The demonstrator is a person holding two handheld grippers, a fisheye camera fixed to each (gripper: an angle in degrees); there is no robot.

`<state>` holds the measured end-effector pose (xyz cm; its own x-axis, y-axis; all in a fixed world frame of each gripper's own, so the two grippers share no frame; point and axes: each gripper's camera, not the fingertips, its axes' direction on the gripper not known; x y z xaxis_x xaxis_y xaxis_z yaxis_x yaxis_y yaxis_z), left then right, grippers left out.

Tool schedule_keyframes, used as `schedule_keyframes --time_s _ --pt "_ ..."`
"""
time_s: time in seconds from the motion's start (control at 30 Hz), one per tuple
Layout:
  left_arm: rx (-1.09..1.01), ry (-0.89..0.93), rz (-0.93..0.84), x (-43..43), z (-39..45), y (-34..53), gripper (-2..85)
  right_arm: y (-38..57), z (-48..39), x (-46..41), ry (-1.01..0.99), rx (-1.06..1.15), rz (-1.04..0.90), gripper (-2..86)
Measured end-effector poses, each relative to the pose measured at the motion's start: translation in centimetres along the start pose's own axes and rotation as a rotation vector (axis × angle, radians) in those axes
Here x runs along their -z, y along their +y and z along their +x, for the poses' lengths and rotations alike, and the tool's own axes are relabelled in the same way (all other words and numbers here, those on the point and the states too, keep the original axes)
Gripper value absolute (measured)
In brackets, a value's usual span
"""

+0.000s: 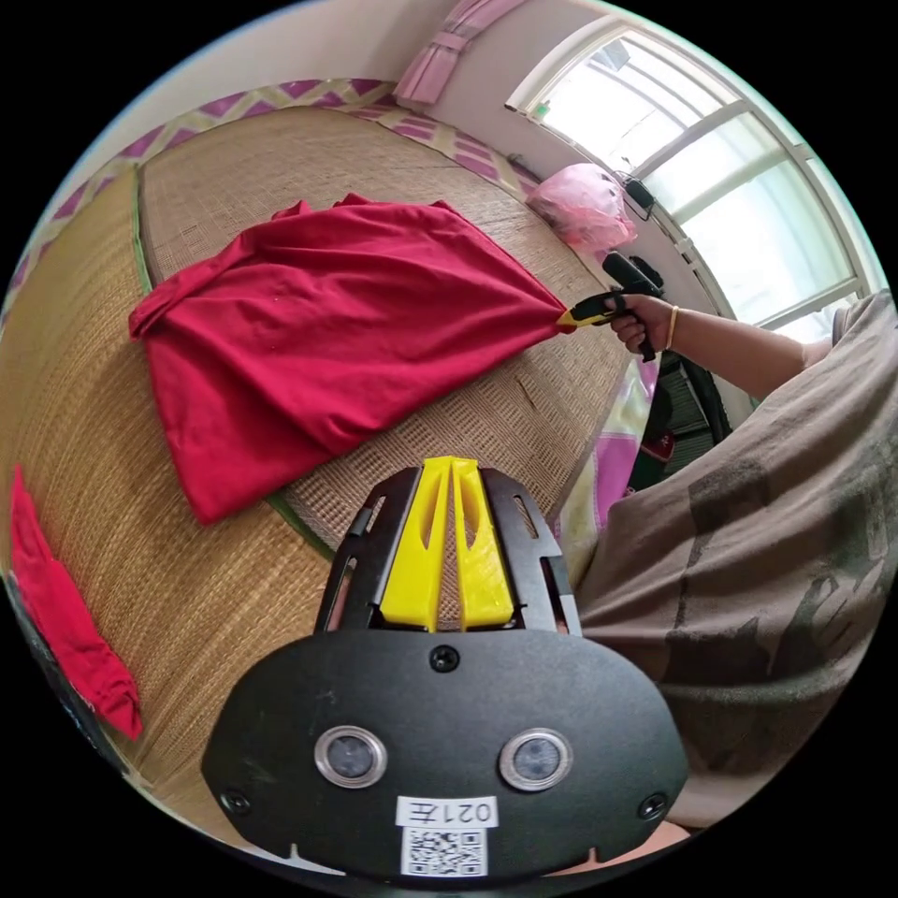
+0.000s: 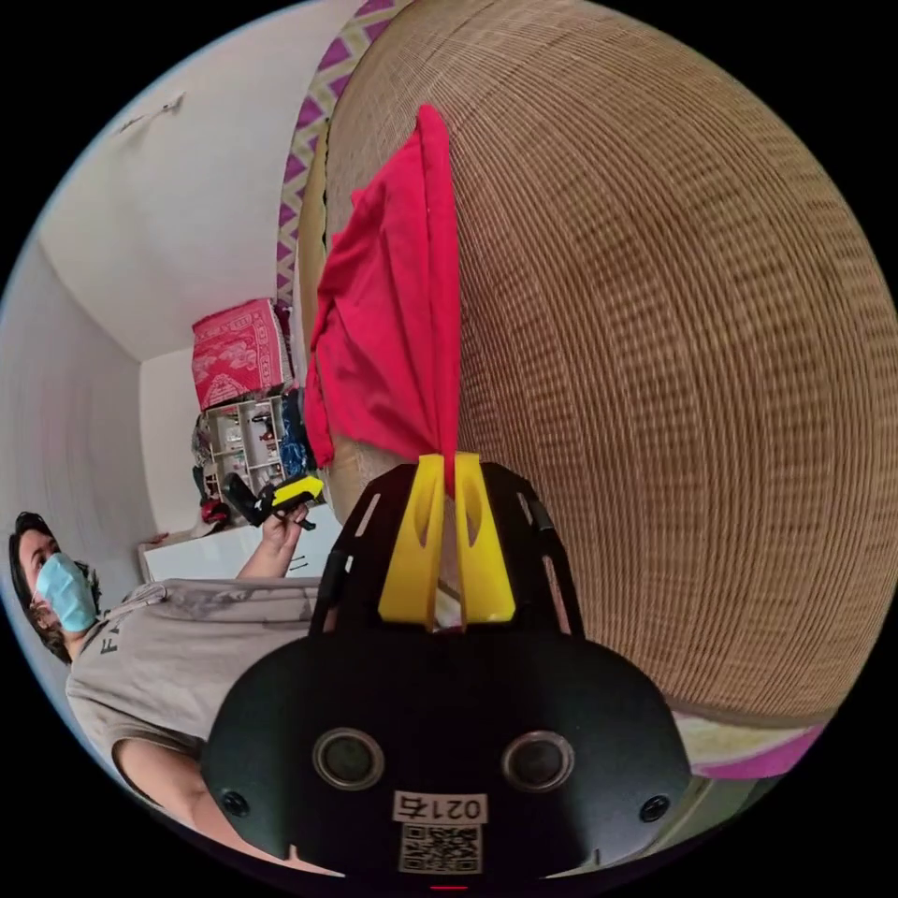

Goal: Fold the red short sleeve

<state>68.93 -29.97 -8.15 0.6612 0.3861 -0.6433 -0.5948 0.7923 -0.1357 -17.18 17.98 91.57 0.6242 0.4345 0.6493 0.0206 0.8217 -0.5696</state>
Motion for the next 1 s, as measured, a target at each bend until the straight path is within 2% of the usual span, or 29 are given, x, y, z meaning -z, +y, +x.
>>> schedule_keyframes --time_s 0.17,0.3,0.4,0.47,0.53,0.57,0.63,0.73,0.83,1.0 --pt "-0.053 0.053 -0.041 -4.2 3.6 0.9 -1.0 9.9 1.5 -2.4 -0.065 -0.105 0.034 11.6" --pt "0.008 0.096 -0.004 -5.5 4.6 2.2 -1.0 16.1 1.7 -4.3 -0.172 -0.208 0.021 11.1" --pt "0.078 0.096 0.045 -4.1 3.7 3.6 -1.0 15.7 -0.4 0.7 -0.036 -0.165 0.08 10.5" --pt "0.111 0.069 0.076 -2.6 3.0 4.8 -1.0 12.8 -4.6 5.4 0.117 -0.018 0.16 10.0" --pt "0.14 0.048 0.104 -0.9 2.5 6.3 -1.0 6.3 -13.6 7.9 0.311 0.3 0.164 9.3" --pt "0.159 0.032 0.12 0.2 2.2 7.3 -1.0 4.5 -16.2 7.6 0.347 0.39 0.153 9.1" --pt "0.19 0.011 0.141 1.7 1.9 9.0 -1.0 -2.5 -26.6 3.4 0.466 0.711 0.096 8.2" --pt "0.237 -0.015 0.164 4.0 1.5 11.9 -1.0 -9.7 -36.9 -5.3 0.611 0.968 0.069 7.0" --pt "0.266 -0.052 0.166 6.2 1.5 14.6 -1.0 -14.6 -43.3 -13.6 0.751 1.089 0.043 7.9" --pt "0.31 -0.089 0.16 9.1 1.1 18.7 -0.9 -17.4 -48.7 -22.2 0.916 1.226 0.022 8.8"
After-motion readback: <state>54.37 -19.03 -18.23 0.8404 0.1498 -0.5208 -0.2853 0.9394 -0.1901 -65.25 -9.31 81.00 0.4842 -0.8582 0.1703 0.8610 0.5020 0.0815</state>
